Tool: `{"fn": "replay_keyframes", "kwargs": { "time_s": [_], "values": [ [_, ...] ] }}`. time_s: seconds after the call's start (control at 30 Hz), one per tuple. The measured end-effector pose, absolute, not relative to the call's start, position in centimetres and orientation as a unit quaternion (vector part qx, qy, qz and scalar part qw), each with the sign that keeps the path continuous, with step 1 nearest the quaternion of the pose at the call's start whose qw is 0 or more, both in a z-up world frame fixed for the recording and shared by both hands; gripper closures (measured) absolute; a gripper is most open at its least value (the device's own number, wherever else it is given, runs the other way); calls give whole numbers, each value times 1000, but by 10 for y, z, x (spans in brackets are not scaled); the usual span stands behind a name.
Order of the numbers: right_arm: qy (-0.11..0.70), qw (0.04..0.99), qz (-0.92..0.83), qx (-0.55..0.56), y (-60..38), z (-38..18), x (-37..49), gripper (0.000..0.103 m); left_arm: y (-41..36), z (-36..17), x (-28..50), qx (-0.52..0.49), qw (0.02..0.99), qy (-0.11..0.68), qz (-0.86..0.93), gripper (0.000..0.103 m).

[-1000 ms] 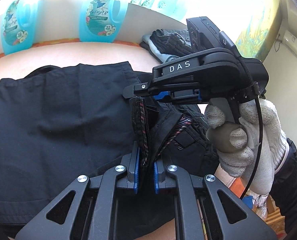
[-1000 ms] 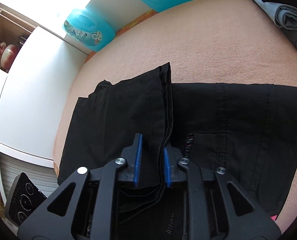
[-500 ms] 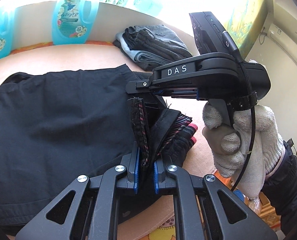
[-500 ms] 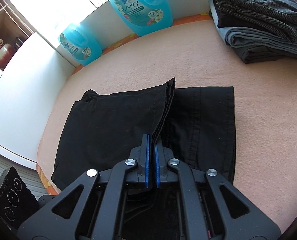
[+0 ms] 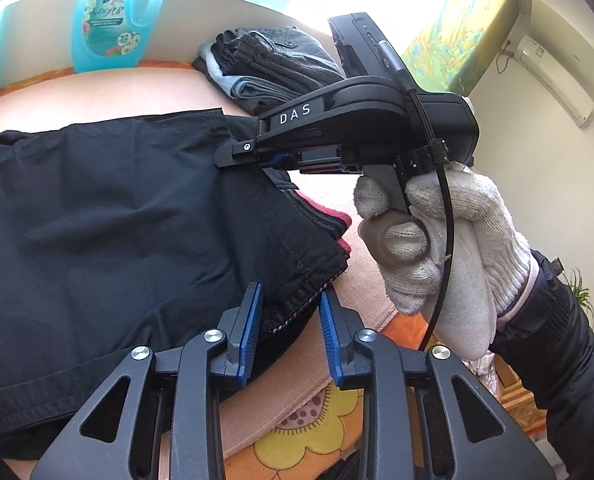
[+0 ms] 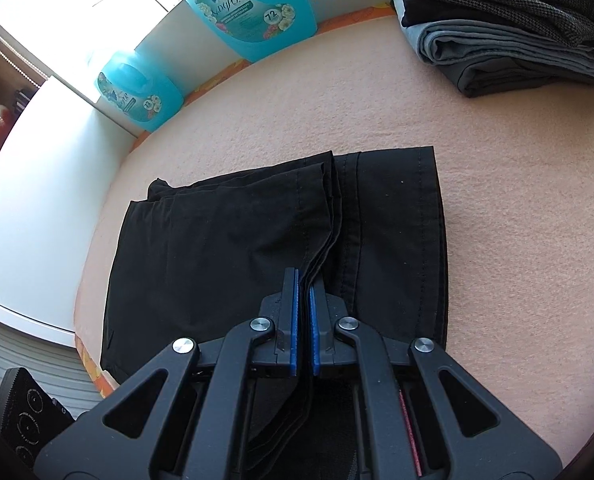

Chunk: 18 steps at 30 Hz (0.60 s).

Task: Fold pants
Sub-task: 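Lift the waistband with both tools and fold it over onto the cuffs, then open both tools and release the folded black trousers on the mat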

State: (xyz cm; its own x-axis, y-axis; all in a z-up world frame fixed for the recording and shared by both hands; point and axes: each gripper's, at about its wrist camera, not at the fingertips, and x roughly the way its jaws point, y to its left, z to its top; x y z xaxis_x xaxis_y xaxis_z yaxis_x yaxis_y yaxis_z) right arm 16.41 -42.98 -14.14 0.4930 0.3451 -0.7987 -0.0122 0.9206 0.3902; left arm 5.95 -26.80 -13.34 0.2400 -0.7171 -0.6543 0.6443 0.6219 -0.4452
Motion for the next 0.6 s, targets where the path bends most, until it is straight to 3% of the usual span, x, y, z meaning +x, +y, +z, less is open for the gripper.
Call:
{"fn": "replay_keyframes", "kwargs": {
  "time_s": [0.13,0.2,0.5,0.6],
  "values": [
    [476,863,93,143,-424,-131,156,97,-249,-126,53,-51,775,452,-439,77],
    [474,867,84,132,-423,-131,156,98,-231,-116,45,-31,795,434,-424,73],
    [470,879,37,66,-411,-129,152,97,-114,-105,69,-25,871,403,-278,73],
    [453,891,-7,32,-408,-117,147,73,-99,-121,86,-23,876,412,-250,73]
  ]
}}
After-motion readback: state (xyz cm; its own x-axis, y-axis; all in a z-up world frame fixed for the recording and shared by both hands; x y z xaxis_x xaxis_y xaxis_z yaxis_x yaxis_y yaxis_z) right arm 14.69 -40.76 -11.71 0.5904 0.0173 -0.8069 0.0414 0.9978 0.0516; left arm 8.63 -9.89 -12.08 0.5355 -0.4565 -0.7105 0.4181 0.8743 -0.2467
